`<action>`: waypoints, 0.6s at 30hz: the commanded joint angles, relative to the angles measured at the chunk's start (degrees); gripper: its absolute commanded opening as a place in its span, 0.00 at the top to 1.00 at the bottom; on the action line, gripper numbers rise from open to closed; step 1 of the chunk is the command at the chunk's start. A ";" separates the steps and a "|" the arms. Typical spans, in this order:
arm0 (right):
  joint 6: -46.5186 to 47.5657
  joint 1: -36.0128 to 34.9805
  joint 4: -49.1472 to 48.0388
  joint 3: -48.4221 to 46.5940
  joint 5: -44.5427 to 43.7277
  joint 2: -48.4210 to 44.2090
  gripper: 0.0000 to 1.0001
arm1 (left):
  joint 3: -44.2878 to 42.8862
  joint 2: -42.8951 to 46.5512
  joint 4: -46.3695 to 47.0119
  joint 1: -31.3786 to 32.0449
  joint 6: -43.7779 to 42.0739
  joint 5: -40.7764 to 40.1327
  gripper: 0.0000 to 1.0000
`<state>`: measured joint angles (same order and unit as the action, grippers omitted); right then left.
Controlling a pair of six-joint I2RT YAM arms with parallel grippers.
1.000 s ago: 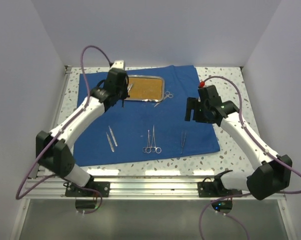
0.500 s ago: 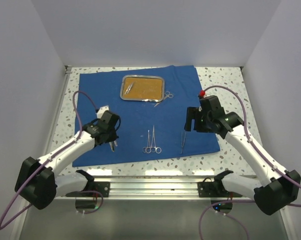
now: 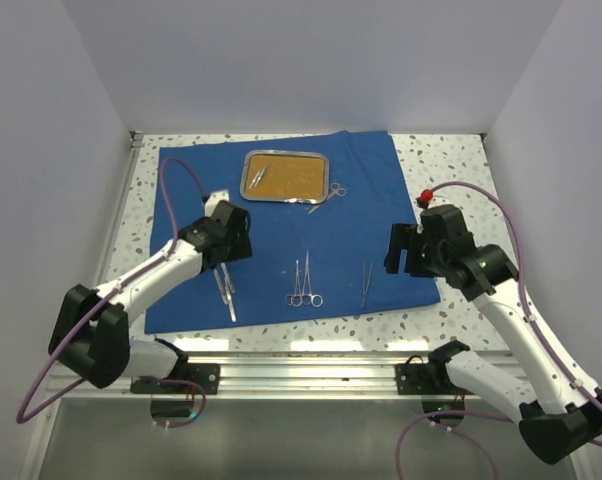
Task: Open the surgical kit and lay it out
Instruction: Place the medical item in the surgical kit, then pick up the medical item from the container.
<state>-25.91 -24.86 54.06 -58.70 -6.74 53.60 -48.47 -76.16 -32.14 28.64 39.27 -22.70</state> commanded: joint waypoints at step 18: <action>-10.74 -0.19 9.74 0.69 -5.65 -3.69 0.17 | -77.73 -60.66 5.68 -9.13 -25.11 13.73 0.33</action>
<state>-34.33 -24.86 61.84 -57.71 -10.24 48.60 -119.50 -132.64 -24.93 20.03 17.02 -11.25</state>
